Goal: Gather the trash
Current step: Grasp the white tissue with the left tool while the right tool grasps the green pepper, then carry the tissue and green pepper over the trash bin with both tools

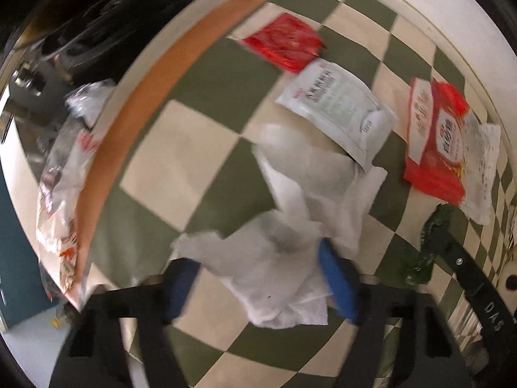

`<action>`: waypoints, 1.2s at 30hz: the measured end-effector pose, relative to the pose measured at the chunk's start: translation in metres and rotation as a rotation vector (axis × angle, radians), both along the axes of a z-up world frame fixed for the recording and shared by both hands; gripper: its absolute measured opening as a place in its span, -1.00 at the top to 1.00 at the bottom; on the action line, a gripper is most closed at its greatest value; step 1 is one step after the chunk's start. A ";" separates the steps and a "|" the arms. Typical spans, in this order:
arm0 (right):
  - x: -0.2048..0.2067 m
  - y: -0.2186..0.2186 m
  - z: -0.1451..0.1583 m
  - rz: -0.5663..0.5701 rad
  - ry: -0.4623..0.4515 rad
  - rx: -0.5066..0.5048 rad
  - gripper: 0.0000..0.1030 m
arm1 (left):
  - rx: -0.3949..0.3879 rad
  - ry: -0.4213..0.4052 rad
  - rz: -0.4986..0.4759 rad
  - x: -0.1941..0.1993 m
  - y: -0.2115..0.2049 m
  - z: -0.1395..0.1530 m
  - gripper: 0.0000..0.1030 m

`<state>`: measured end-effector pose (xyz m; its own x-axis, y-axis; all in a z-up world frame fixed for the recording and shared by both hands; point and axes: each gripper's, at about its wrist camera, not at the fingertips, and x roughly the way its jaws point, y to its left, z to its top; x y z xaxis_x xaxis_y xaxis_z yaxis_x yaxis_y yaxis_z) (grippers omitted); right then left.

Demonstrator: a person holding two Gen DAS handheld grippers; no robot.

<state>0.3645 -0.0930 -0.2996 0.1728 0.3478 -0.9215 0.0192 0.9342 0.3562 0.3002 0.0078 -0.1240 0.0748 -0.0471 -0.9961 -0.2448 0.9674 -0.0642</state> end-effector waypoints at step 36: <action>-0.166 0.335 0.088 0.779 0.000 0.246 0.82 | 0.161 -0.212 0.703 -0.305 0.284 0.110 0.98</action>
